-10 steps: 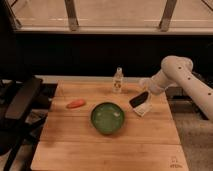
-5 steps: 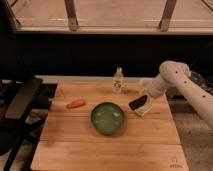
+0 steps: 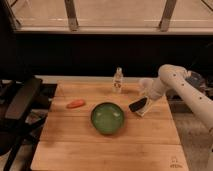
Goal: Place the eraser on the white sponge
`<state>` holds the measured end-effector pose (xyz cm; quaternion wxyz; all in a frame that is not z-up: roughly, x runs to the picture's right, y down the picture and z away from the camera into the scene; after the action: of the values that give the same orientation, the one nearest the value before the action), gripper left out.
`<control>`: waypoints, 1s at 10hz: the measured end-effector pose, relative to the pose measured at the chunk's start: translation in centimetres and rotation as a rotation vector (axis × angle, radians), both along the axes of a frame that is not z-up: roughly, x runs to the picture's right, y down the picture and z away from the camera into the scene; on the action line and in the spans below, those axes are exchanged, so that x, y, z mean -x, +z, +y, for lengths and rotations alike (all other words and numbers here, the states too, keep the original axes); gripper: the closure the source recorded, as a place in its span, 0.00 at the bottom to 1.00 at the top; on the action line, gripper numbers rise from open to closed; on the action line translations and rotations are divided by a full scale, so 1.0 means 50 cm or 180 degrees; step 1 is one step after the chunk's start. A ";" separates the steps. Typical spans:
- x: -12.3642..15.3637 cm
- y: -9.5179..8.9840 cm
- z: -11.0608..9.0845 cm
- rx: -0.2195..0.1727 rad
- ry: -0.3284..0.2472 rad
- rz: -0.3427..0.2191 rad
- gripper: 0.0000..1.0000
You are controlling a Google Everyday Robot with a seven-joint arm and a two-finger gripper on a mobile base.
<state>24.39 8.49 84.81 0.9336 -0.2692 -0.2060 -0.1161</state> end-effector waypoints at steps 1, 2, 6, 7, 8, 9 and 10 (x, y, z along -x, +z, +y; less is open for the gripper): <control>-0.004 0.006 0.001 -0.0035 0.0042 0.0092 1.00; -0.022 0.014 0.001 -0.0073 0.0130 0.0245 1.00; -0.071 0.035 0.006 -0.0061 0.0340 0.0498 0.94; -0.079 0.039 0.008 -0.0047 0.0376 0.0511 0.86; -0.084 0.043 0.018 0.0020 0.0399 0.0500 0.74; -0.079 0.048 0.021 0.0047 0.0415 0.0448 0.65; -0.075 0.052 0.028 0.0086 0.0427 0.0385 0.56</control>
<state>28.16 9.88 87.42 0.9463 -0.2739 -0.1684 -0.0340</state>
